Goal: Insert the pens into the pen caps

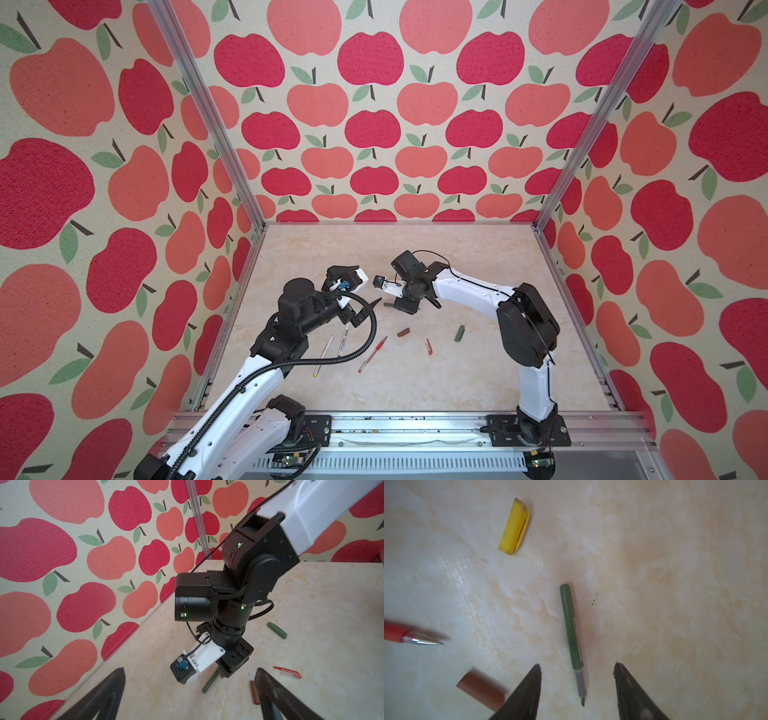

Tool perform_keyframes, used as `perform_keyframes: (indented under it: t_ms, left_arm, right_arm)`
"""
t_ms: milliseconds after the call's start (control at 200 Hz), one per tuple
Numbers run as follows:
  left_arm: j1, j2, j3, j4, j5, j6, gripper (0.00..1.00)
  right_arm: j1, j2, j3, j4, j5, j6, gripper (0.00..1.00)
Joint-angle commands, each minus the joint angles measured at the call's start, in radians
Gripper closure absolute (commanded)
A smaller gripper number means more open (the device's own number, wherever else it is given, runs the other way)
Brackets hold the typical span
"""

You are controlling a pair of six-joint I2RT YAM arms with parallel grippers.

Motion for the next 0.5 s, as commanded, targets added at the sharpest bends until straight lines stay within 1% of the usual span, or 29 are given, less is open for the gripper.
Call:
perform_keyframes:
  t_ms: [0, 35, 105, 200, 270, 345, 420, 495]
  left_arm:
    - [0.021, 0.086, 0.122, -0.133, 0.142, 0.062, 0.0]
    - [0.022, 0.125, 0.154, -0.171, 0.165, 0.077, 0.0]
    - [0.022, 0.198, 0.217, -0.24, 0.189, 0.102, 0.0]
    - [0.005, 0.332, 0.308, -0.373, 0.168, 0.178, 0.0]
    - [-0.018, 0.426, 0.377, -0.468, 0.124, 0.228, 0.02]
    - [-0.041, 0.524, 0.443, -0.547, 0.062, 0.267, 0.03]
    - [-0.06, 0.627, 0.507, -0.625, -0.002, 0.321, 0.06]
    - [-0.086, 0.726, 0.559, -0.675, -0.085, 0.379, 0.07]
  right_arm:
    - [-0.087, -0.159, -0.075, 0.087, -0.097, 0.182, 0.39]
    - [-0.119, -0.195, -0.103, 0.094, -0.122, 0.24, 0.38]
    - [-0.178, -0.256, -0.162, 0.094, -0.135, 0.36, 0.38]
    - [-0.255, -0.316, -0.213, 0.035, -0.148, 0.512, 0.38]
    - [-0.31, -0.347, -0.248, -0.022, -0.17, 0.615, 0.38]
    - [-0.36, -0.376, -0.292, -0.064, -0.207, 0.695, 0.38]
    - [-0.389, -0.414, -0.341, -0.075, -0.233, 0.735, 0.38]
    - [-0.404, -0.45, -0.378, -0.078, -0.244, 0.745, 0.37]
